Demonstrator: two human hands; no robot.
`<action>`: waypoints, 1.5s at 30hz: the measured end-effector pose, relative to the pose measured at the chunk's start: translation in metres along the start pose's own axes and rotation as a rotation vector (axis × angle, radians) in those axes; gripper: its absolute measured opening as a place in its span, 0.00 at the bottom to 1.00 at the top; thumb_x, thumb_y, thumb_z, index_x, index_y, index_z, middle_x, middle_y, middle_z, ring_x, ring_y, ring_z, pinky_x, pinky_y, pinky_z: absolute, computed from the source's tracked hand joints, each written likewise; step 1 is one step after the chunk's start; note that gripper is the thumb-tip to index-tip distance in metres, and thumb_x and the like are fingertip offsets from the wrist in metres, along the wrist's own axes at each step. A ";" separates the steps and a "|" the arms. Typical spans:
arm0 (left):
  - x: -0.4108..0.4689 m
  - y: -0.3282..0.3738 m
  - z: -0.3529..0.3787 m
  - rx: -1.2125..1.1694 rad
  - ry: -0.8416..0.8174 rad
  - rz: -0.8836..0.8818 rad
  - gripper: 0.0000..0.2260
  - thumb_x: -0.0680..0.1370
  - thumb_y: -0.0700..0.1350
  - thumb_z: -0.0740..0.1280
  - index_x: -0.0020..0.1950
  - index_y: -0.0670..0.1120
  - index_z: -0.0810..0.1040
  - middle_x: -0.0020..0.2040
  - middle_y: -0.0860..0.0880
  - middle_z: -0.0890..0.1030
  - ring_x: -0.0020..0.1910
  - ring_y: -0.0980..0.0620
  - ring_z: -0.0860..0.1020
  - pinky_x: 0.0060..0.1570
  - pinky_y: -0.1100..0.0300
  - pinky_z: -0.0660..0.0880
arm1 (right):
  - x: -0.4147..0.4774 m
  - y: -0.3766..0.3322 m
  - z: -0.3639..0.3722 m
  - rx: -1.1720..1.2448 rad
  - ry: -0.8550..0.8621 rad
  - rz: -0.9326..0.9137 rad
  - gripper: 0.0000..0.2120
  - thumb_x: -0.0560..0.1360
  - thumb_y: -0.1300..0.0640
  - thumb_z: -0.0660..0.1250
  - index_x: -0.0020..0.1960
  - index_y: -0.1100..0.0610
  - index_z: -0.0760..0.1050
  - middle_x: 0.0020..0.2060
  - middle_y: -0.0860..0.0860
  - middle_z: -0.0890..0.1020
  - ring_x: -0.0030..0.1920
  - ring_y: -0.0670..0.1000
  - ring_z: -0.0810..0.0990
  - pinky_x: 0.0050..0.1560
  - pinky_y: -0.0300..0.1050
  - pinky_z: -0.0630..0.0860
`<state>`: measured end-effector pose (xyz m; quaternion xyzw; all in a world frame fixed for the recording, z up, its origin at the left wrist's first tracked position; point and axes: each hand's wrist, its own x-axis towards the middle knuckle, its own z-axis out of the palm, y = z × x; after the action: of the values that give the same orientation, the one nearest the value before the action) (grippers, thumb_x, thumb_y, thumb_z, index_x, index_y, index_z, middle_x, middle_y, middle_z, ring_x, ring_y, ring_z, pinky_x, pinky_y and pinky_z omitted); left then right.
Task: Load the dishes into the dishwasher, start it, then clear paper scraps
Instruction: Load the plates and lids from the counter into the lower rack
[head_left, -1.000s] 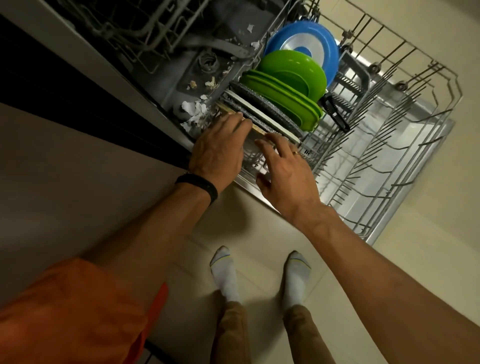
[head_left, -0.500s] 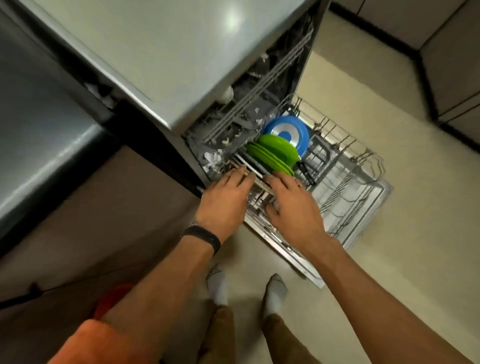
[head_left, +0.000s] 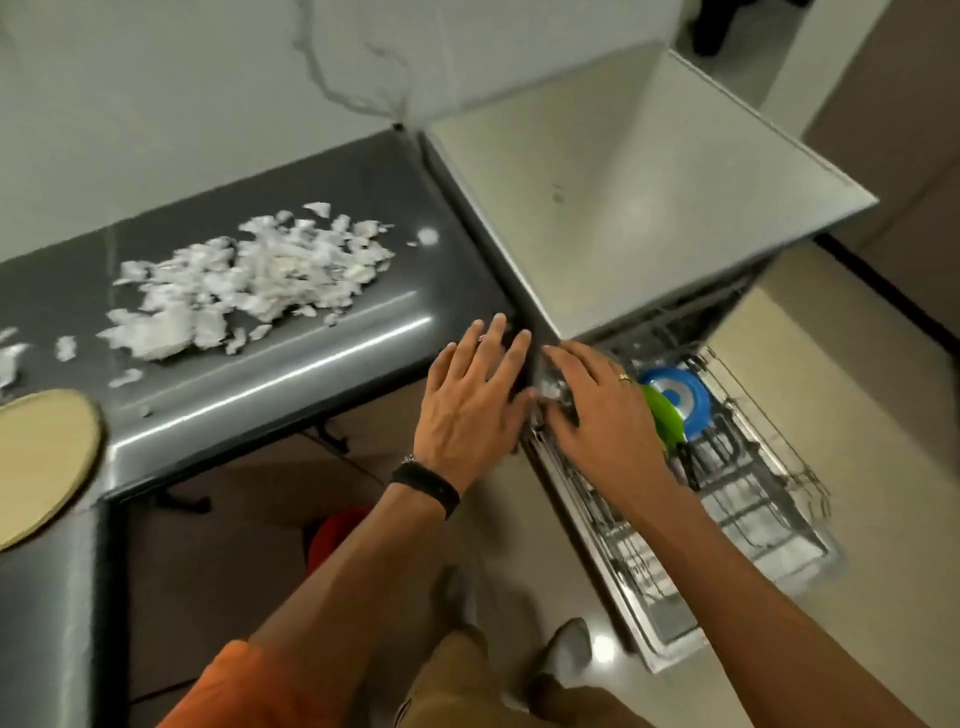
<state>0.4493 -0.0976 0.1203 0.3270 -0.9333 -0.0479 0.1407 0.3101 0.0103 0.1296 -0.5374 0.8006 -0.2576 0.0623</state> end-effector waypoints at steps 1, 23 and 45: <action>-0.005 -0.010 -0.010 0.003 0.011 -0.033 0.26 0.84 0.58 0.56 0.81 0.51 0.61 0.82 0.45 0.59 0.82 0.44 0.56 0.78 0.44 0.58 | 0.005 -0.013 0.000 0.007 -0.008 -0.039 0.25 0.79 0.49 0.65 0.75 0.53 0.69 0.72 0.53 0.73 0.70 0.56 0.73 0.66 0.59 0.75; -0.256 -0.340 -0.134 0.153 0.191 -0.860 0.26 0.82 0.60 0.57 0.78 0.52 0.67 0.79 0.42 0.67 0.76 0.42 0.68 0.71 0.42 0.68 | 0.059 -0.398 0.217 -0.040 -0.329 -0.835 0.26 0.73 0.51 0.76 0.69 0.54 0.77 0.65 0.51 0.79 0.65 0.54 0.78 0.61 0.54 0.79; -0.279 -0.378 -0.124 0.144 0.186 -1.274 0.24 0.83 0.58 0.62 0.77 0.52 0.68 0.79 0.43 0.67 0.72 0.43 0.72 0.68 0.48 0.70 | 0.110 -0.453 0.355 -0.218 -0.501 -1.376 0.13 0.69 0.64 0.76 0.52 0.58 0.81 0.44 0.53 0.80 0.45 0.56 0.80 0.38 0.49 0.80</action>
<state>0.9193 -0.2188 0.1054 0.8283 -0.5410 -0.0306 0.1427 0.7734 -0.3420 0.0606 -0.9636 0.2657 -0.0271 0.0139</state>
